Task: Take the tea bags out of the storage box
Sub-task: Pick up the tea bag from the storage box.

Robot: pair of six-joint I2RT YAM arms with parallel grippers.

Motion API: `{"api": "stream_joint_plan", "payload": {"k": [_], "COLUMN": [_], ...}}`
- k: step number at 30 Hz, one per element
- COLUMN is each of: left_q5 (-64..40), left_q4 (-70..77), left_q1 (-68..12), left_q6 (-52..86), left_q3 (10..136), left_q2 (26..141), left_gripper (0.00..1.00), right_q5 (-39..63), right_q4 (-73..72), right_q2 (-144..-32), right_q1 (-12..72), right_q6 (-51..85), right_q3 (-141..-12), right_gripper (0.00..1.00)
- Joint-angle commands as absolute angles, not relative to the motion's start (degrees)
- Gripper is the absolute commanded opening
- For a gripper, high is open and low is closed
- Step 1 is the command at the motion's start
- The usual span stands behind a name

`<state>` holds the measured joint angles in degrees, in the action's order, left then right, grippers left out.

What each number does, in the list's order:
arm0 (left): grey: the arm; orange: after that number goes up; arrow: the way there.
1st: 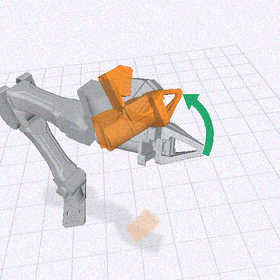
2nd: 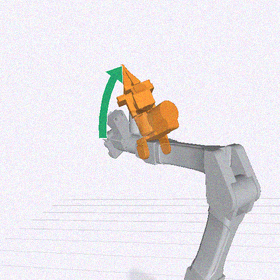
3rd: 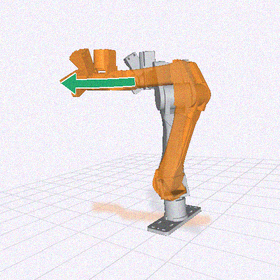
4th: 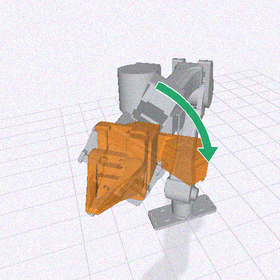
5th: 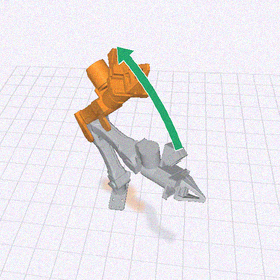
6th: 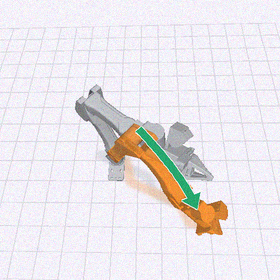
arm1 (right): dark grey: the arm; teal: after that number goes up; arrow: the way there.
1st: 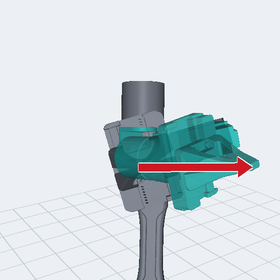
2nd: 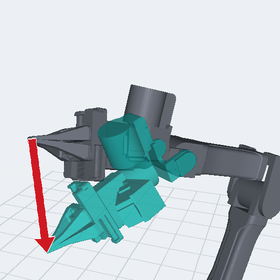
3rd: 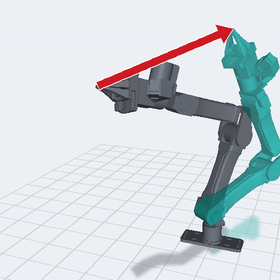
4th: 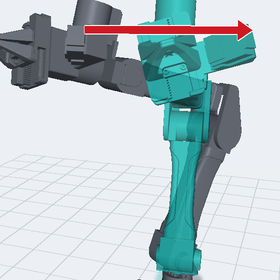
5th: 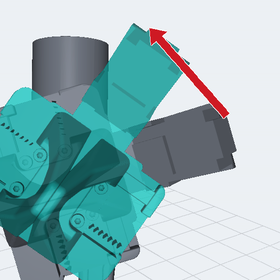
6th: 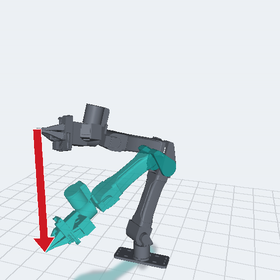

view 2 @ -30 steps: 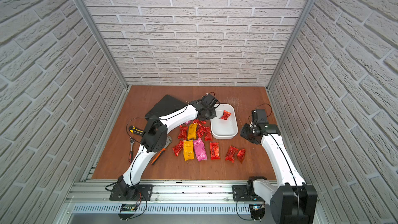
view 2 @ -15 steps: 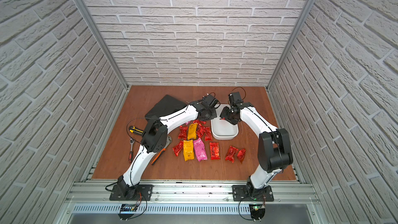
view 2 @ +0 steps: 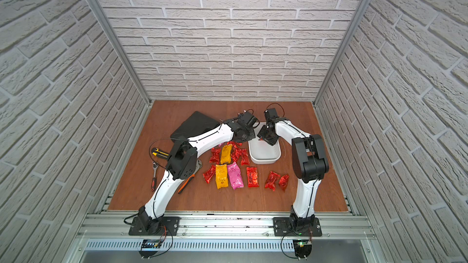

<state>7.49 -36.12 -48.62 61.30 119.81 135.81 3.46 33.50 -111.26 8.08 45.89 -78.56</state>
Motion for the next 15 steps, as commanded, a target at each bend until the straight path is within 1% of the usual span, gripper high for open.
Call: {"api": "stream_joint_plan", "payload": {"k": [1,3,5,9,12,15], "left_q5": [8.66,8.7,8.73,8.81,9.46,9.78], "left_q4": [-35.6,-35.71,-35.77,-36.04,-36.67,-37.35], "left_q1": [-49.15,-49.22,-49.21,-49.1,-48.66,-47.94], "left_q6": [61.69,61.47,61.57,61.88,62.46,63.72], "left_q3": [120.75,121.08,121.1,121.36,121.87,122.41], "left_q2": [135.69,135.7,135.7,135.81,136.06,136.54], "left_gripper": [0.0,0.0,0.0,0.0,0.0,0.0], "right_q5": [2.0,2.39,2.67,3.7,5.17,6.8], "right_q4": [32.27,31.91,31.92,31.62,31.77,31.85], "right_q2": [-112.03,-112.39,-112.35,-110.33,-107.15,-101.96], "right_q1": [7.56,7.17,6.88,6.46,6.37,6.31], "right_q6": [46.01,45.67,45.22,44.22,43.84,43.95], "right_q3": [-80.17,-80.15,-80.17,-78.99,-77.55,-74.69], "right_gripper": [0.53,0.48,0.4,0.16,0.08,0.04]}}
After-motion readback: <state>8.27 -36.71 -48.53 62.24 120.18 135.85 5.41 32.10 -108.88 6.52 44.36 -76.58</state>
